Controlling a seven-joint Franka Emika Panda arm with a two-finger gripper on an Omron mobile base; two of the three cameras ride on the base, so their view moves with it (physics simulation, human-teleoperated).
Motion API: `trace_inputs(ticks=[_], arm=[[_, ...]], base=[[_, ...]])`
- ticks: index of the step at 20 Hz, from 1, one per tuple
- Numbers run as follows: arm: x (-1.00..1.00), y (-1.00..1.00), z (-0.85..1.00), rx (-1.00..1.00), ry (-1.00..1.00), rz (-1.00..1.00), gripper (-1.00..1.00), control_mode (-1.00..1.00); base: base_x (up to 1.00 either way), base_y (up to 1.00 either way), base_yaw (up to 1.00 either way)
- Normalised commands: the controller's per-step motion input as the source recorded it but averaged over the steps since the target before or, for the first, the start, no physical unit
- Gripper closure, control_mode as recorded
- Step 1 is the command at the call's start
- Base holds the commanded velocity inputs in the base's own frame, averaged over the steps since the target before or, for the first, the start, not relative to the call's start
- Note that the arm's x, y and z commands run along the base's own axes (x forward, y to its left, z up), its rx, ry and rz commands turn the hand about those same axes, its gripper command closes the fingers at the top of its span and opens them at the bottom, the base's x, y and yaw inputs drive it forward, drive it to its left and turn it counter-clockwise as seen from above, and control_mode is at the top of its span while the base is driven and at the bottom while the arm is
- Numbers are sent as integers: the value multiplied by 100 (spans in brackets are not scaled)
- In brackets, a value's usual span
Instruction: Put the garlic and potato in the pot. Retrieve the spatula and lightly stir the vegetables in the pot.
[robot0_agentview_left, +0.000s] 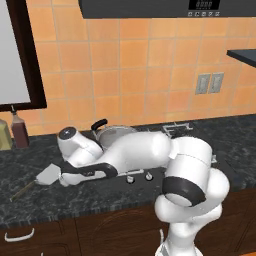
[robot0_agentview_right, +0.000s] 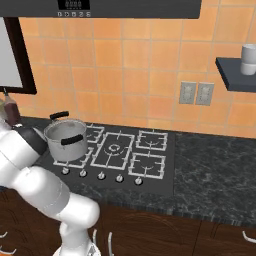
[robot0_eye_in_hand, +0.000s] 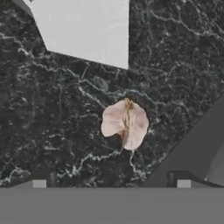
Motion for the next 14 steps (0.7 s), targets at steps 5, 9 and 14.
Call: trace_inputs(ticks=[5,9,14], arm=[[10,17,-28,0,3,-20,-100,-100],[31,3,-24,0,2,-23,-100,-100],[20,6,-22,0,2,-22,-100,-100]], base=[[0,0,0],[0,0,0],[0,0,0]])
